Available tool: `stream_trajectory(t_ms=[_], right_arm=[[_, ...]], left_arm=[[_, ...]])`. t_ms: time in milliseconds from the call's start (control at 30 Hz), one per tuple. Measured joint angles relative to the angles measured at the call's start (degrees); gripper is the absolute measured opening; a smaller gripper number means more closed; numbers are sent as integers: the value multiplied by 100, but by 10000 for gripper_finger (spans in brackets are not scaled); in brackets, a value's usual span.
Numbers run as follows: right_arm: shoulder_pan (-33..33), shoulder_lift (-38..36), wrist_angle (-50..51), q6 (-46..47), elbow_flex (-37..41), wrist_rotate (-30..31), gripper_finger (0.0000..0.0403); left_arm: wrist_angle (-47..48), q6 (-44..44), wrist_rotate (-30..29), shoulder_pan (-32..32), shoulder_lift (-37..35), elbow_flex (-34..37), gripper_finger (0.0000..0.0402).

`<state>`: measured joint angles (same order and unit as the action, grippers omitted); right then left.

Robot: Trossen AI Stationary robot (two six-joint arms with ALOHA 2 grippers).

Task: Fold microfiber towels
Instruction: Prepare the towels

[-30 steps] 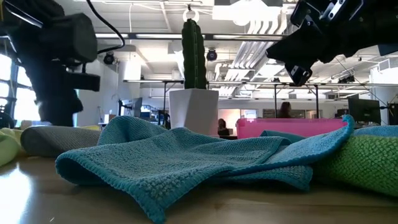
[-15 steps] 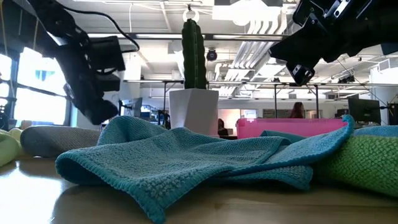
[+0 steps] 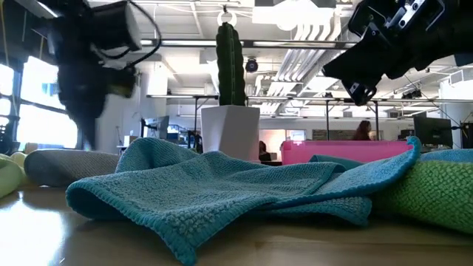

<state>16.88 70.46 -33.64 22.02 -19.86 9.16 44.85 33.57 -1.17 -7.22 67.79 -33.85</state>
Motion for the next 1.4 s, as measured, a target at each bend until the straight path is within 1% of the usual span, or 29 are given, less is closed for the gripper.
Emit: stream_trajectory(t_ms=[67,133,200,300,500,600,700,833,900,967,1000,1033,1100,1167,1233,1267,1333,1400], right_arm=[[0,0,39,-35,0,72,0],[0,0,40,-109,0,218,0],[0,0,40,-224,0,344,0],[0,0,49,-293,0,504,0],[0,0,40,-278,0,534,0],[2,0,40,-254,0,532,0],[2,0,40,-255,0,532,0],[2,0,56,-285,0,532,0],[2,0,89,-274,0,532,0],[2,0,110,-260,0,530,0],[2,0,122,-257,0,530,0],[2,0,128,-246,0,530,0],[2,0,126,-119,0,528,0],[2,0,128,-57,0,526,0],[2,0,128,5,0,483,0],[2,0,126,5,0,439,0],[4,4,126,9,0,354,0],[21,10,129,66,0,267,0]], left_arm=[[669,491,-167,253,45,9,0],[956,867,-527,421,42,86,0],[858,976,-845,481,42,240,0],[559,935,-1246,404,42,525,0],[-157,921,-2030,-76,44,984,0],[-447,630,-2405,-404,46,1059,0],[-935,133,-2742,-803,46,1056,0],[-1999,-835,-3105,-1441,46,1056,0],[-2618,-1266,-3135,-1787,46,1056,0],[-3162,-1560,-2989,-2087,46,1056,0],[-3394,-1631,-2771,-2194,46,1056,0],[-3601,-1649,-2421,-2264,41,1056,0],[-3925,-1664,-1391,-2277,-14,1055,0],[-4336,-1684,-284,-2128,-44,1054,0],[-4759,-1679,598,-1813,-45,1054,0],[-4933,-1680,915,-1621,-46,1051,0],[-5102,-1739,1221,-1198,-28,1049,0],[-5095,-1776,1208,-771,62,1049,0]])
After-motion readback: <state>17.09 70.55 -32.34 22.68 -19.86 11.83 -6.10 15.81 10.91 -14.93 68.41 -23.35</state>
